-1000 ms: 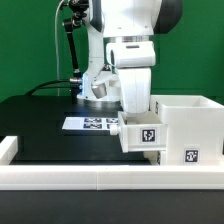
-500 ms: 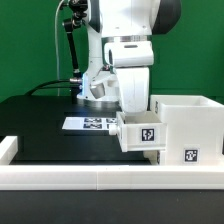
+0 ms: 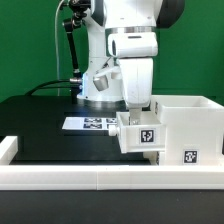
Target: Assemble drawer
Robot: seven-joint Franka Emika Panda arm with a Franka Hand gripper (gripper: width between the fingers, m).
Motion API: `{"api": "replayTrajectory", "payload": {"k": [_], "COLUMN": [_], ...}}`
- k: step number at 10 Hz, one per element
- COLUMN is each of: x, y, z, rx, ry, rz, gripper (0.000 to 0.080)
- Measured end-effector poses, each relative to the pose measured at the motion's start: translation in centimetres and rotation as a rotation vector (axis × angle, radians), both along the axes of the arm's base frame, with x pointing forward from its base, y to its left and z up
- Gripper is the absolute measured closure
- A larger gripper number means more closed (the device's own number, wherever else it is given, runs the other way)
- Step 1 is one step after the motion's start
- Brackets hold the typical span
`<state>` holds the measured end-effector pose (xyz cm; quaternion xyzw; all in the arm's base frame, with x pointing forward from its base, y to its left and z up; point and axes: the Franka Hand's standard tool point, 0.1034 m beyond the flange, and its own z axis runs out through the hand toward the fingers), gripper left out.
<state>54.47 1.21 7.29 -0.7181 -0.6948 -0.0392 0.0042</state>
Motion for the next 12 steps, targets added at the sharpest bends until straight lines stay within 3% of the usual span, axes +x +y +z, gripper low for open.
{"api": "replayTrajectory", "payload": {"k": [3, 5, 6, 9, 10, 12], "x": [1.3, 2.6, 2.8, 2.6, 2.2, 2.2], "y": [-1.6, -4.0, -5.1, -5.5, -6.4, -7.6], "z": [2.9, 4.9, 4.7, 4.2, 2.8, 0.5], "rx": [-0.028, -0.046, -0.046, -0.031, 0.042, 0.139], "ry": [0.015, 0.011, 0.015, 0.02, 0.028, 0.045], "rz": [-0.011, 0.011, 0.001, 0.018, 0.033, 0.028], "gripper": [0.0153, 0.0151, 0.0151, 0.0151, 0.0151, 0.0151]}}
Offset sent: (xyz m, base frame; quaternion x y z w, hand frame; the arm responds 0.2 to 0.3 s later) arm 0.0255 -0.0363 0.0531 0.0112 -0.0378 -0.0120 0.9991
